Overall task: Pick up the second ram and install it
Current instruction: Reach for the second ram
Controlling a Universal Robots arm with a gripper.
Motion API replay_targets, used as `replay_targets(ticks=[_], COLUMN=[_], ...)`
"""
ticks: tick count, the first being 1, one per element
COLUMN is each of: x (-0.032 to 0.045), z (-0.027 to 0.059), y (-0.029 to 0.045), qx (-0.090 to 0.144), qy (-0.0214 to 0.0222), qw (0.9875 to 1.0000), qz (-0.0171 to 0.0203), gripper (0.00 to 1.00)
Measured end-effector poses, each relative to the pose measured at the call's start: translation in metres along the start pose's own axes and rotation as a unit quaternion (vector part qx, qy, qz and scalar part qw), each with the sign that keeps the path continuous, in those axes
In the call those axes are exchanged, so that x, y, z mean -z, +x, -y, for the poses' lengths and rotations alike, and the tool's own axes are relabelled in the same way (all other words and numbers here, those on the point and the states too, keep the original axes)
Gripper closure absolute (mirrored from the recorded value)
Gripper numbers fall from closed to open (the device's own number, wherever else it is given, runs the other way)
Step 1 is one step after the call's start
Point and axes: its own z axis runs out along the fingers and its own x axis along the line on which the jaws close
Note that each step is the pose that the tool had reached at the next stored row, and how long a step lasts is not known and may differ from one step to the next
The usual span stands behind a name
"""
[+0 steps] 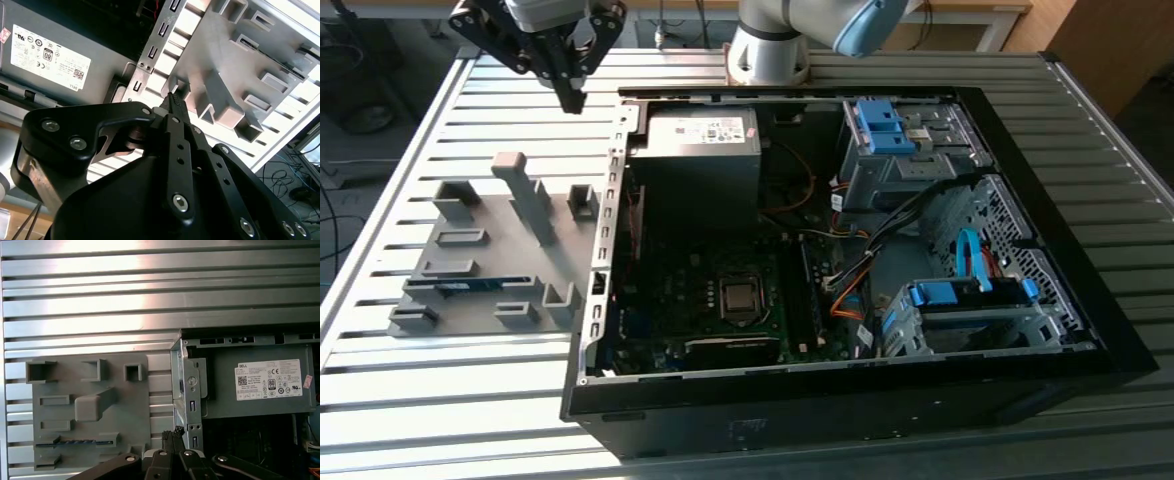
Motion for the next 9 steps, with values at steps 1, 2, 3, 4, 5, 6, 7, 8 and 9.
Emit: replay_targets(ticks=[1, 2, 3, 4, 5, 6, 7, 8, 9], x=[0.0, 0.0001, 0.0001, 0.0001, 0.0001, 0.0001, 0.0001, 0.0001, 0.0002], z=[0.0, 0.0001, 0.0001, 0.0002, 0.0002, 0.0003, 0.0003, 0.0004, 0.0004], y=[0.0007, 0.0014, 0.002, 0.0026, 0.0033, 0.0039, 0.0045, 0.0051, 0.0056], qx=[0.0, 0.0, 0.0, 0.0, 0.0, 0.0, 0.0, 0.0, 0.0], qy=[0.0, 0.0, 0.0, 0.0, 0.0, 0.0, 0.0, 0.0, 0.0], qw=[1.0, 1.0, 1.0, 1.0, 1.0, 1.0, 1.0, 1.0, 1.0], qz=[0.0, 0.0, 0.0, 0.0, 0.0, 0.0, 0.0, 0.0, 0.0], gripper=[0.89, 0.89, 0.89, 0.89, 0.89, 0.89, 0.89, 0.89, 0.89])
